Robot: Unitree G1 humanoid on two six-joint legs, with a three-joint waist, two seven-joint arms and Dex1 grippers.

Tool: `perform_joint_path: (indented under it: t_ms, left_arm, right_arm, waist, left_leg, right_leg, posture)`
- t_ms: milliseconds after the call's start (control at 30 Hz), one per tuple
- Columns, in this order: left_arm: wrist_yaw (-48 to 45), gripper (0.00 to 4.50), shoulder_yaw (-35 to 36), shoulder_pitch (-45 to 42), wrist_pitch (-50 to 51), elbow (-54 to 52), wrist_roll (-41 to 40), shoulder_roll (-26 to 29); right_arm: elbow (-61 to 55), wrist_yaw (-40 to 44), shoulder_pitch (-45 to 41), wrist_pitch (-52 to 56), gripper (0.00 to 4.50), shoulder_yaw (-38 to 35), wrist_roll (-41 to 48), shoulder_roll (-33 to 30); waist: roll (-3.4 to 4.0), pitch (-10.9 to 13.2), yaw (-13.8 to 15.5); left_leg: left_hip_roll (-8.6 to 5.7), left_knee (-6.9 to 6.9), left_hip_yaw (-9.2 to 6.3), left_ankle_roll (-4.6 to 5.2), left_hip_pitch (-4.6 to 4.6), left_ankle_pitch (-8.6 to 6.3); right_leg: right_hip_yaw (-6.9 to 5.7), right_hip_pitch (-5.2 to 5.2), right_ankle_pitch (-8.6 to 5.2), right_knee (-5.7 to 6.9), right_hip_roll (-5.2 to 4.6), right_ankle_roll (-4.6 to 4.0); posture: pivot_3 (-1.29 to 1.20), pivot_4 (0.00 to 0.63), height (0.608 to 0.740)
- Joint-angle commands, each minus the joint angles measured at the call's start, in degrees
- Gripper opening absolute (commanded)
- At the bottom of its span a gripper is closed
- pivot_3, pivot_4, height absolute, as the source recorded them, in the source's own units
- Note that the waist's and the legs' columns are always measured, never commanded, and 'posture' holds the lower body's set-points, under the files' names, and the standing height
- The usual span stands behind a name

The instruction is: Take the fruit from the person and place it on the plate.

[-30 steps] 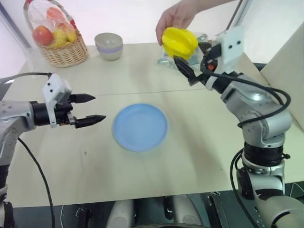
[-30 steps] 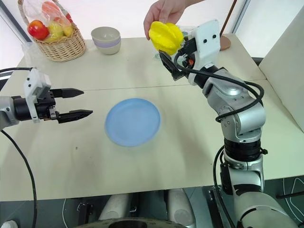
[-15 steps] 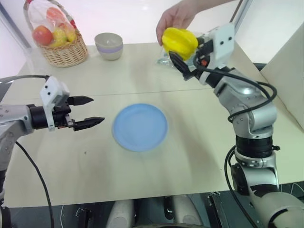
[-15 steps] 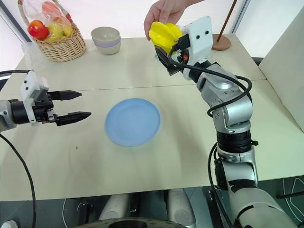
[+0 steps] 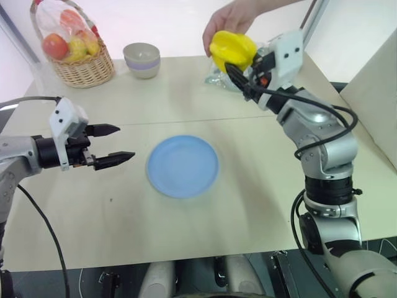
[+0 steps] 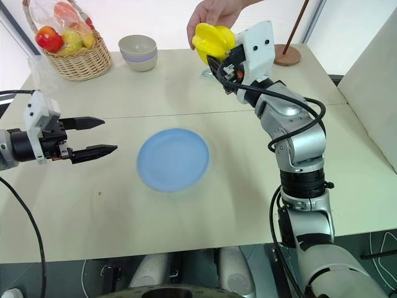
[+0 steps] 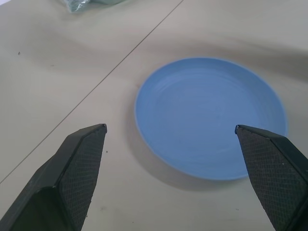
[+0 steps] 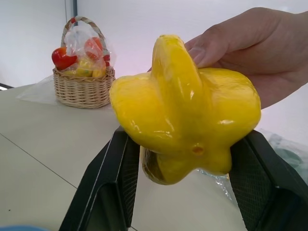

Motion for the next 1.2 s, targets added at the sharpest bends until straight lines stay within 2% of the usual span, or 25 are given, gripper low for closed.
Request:
perform_joint_path:
  t_ms: [33, 667, 767, 967, 1200]
  left_arm:
    - [-0.2, 4.50, 1.3, -0.6, -0.7, -0.7, -0.4, 0.5]
    - [-0.5, 4.50, 0.5, -1.4, -1.3, 0.2, 0.1, 0.4]
    - [-0.8, 4.50, 0.6, -1.5, -1.5, 0.6, 0.1, 0.5]
    - [-2.7, 4.50, 0.8, -1.7, -2.4, 2.6, 0.6, 1.6]
    - [-4.3, 4.50, 0.8, -2.3, -2.8, 4.0, 1.1, 2.4]
  right_arm:
    - [-2.8, 0.2, -1.7, 0.1, 2.60, -1.4, 0.2, -0.5]
    - [-3.8, 0.8, -1.7, 1.2, 2.60, -2.2, 1.2, -0.5]
    - [-6.9, 4.2, -0.2, 4.6, 2.60, -2.6, 5.2, -1.8]
    - [-15.5, 16.1, 8.3, 10.2, 2.60, 1.9, 11.4, -9.9]
    - [-16.6, 19.9, 13.0, 10.1, 2.60, 5.6, 13.4, -9.9]
  waist:
    - [0.00, 0.0, 0.0]
    - [0.00, 0.0, 0.0]
    - [0.00, 0.0, 0.0]
    - [0.00, 0.0, 0.2]
    - [0.00, 0.0, -0.1]
  left_leg:
    - [0.00, 0.00, 0.00, 0.00, 0.00, 0.00]
    - [0.00, -0.01, 0.00, 0.00, 0.00, 0.00]
    - [0.00, -0.01, 0.00, 0.00, 0.00, 0.00]
    - [-0.01, -0.04, -0.02, 0.01, 0.00, 0.00]
    - [0.04, -0.04, -0.02, 0.01, 0.04, 0.00]
  right_leg:
    - [0.00, 0.00, 0.00, 0.00, 0.00, 0.00]
    - [0.01, 0.00, 0.00, 0.00, 0.00, 0.00]
    - [0.00, 0.00, 0.00, -0.01, 0.00, 0.00]
    - [-0.02, 0.05, 0.00, -0.11, -0.03, 0.00]
    - [-0.02, 0.04, 0.00, -0.06, 0.06, 0.00]
  posture:
    - [0.00, 0.150, 0.740]
    - [0.00, 0.150, 0.740]
    - [0.00, 0.150, 0.740]
    - [0.00, 0.150, 0.740]
    - [0.00, 0.150, 0.740]
